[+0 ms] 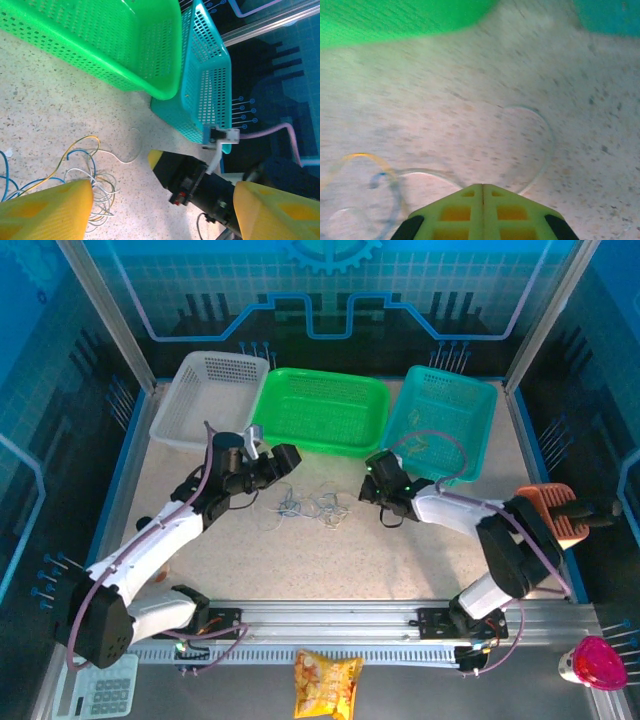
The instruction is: Untangle the cables
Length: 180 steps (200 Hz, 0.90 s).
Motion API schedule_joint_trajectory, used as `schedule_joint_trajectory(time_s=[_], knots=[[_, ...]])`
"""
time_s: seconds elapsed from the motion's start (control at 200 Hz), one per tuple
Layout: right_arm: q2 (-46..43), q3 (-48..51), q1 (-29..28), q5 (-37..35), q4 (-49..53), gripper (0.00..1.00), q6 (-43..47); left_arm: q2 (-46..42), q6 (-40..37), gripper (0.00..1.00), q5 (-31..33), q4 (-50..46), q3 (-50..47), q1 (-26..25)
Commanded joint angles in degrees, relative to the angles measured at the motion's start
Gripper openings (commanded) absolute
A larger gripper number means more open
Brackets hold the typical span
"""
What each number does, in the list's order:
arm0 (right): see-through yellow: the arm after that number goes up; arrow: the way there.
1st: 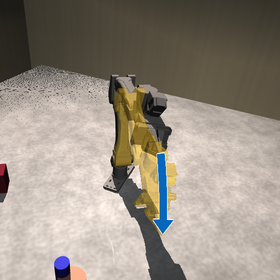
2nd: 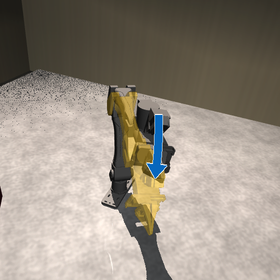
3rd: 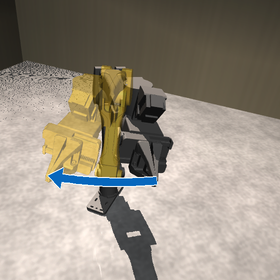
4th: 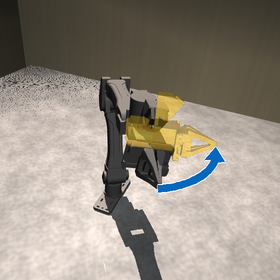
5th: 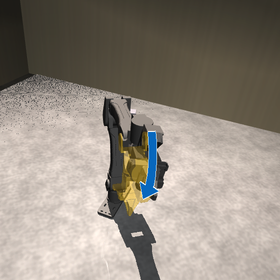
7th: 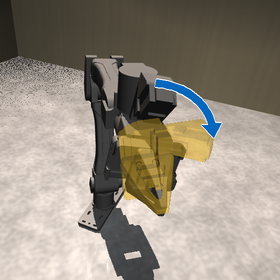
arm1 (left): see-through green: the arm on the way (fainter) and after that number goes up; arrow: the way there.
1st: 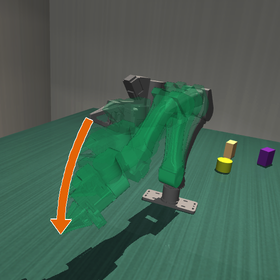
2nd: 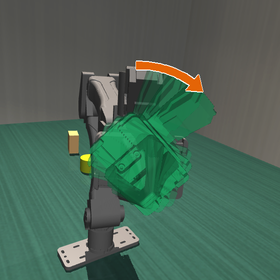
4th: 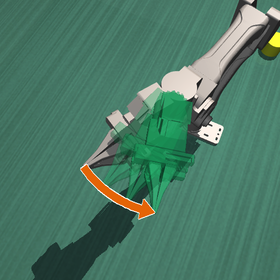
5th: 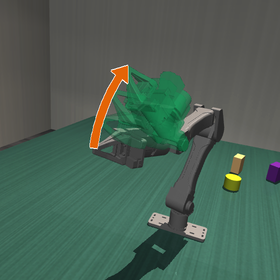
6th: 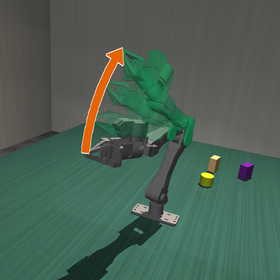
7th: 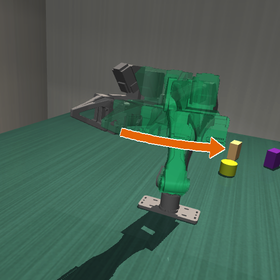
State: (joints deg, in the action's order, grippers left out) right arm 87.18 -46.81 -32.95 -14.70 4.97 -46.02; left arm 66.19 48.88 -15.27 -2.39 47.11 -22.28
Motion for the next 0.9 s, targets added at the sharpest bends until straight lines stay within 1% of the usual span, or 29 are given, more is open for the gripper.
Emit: schedule_joint_trajectory(time_s=[0.0,0.11,0.13,0.16,0.185,0.245,0.29,0.425,0.58,0.895], knots=[[-5.08,-0.43,-0.53,0.57,-1.02,0.00,3.33,-1.59,-1.99,0.75,-1.43,-1.03,2.53,-0.21],[-5.83,-2.13,-0.37,-0.74,2.96,0.00,2.56,-1.68,-2.11,0.76,-1.65,-1.00,2.89,-0.22],[-5.48,-2.60,-0.32,-1.00,4.09,0.07,2.12,-1.68,-2.07,0.77,-1.57,-0.95,2.84,-0.22],[-4.74,-3.24,-0.33,-1.43,5.76,0.23,1.47,-1.61,-2.12,0.77,-1.62,-0.82,2.89,-0.22],[-4.00,-3.29,-0.34,-1.84,6.99,0.33,0.75,-1.59,-2.06,0.78,-1.61,-0.71,2.90,-0.22],[-1.99,-5.49,-0.35,-2.57,9.69,0.45,-1.39,-1.52,-2.05,0.79,-1.61,-0.65,2.95,-0.22],[-0.35,-6.28,-0.34,-3.19,11.61,0.49,-3.04,-1.55,-2.18,0.79,-1.56,-0.61,2.89,-0.17],[4.26,-8.55,-0.22,-4.66,14.87,0.50,-6.33,-1.59,-2.05,0.80,-1.74,-0.05,2.61,-0.19],[8.92,-10.56,0.30,-5.07,16.25,0.48,-8.41,-1.68,-1.21,0.82,-2.13,1.47,2.06,-0.22],[13.52,-11.42,0.69,-5.69,16.22,0.43,-11.35,-1.18,0.24,0.83,-3.18,4.15,0.74,-0.22]])
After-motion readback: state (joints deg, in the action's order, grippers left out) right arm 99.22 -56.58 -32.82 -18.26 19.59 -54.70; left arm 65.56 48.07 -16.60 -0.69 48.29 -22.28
